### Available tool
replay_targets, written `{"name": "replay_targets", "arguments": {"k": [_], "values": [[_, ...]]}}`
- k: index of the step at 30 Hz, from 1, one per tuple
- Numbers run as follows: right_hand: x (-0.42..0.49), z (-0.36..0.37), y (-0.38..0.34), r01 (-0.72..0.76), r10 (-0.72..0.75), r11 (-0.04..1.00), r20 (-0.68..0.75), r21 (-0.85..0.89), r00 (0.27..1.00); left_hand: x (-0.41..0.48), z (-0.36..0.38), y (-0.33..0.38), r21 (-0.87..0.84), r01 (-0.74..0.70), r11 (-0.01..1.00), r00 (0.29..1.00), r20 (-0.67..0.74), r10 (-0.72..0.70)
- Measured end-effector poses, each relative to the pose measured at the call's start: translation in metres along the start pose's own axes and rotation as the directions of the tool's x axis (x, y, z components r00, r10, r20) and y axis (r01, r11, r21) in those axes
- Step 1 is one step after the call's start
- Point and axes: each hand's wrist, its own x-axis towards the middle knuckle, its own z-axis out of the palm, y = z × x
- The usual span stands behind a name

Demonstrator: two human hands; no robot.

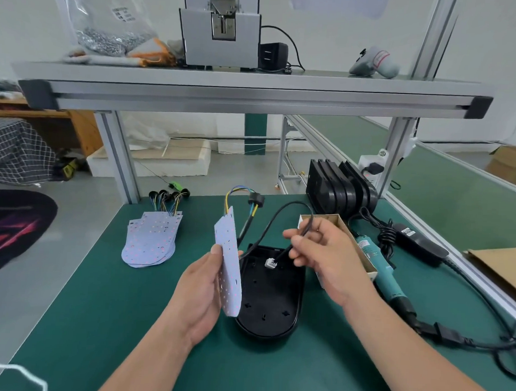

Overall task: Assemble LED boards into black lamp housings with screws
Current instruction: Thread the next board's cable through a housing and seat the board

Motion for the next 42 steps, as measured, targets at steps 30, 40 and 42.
{"name": "replay_targets", "arguments": {"k": [30, 40, 42], "values": [[0.001, 0.021, 0.01, 0.163, -0.227, 0.828, -0.056, -0.536, 0.972, -0.015, 0.009, -0.001, 0.131, -0.081, 0.988, 0.996, 0.047, 0.076], [0.002, 0.019, 0.009, 0.191, -0.198, 0.869, 0.035, -0.456, 0.98, -0.011, 0.002, 0.0, 0.081, -0.127, 0.989, 0.986, 0.116, 0.117], [0.004, 0.019, 0.017, 0.147, -0.16, 0.867, 0.013, -0.476, 0.987, -0.009, 0.0, -0.002, -0.029, -0.076, 0.997, 0.987, 0.14, 0.08]]}}
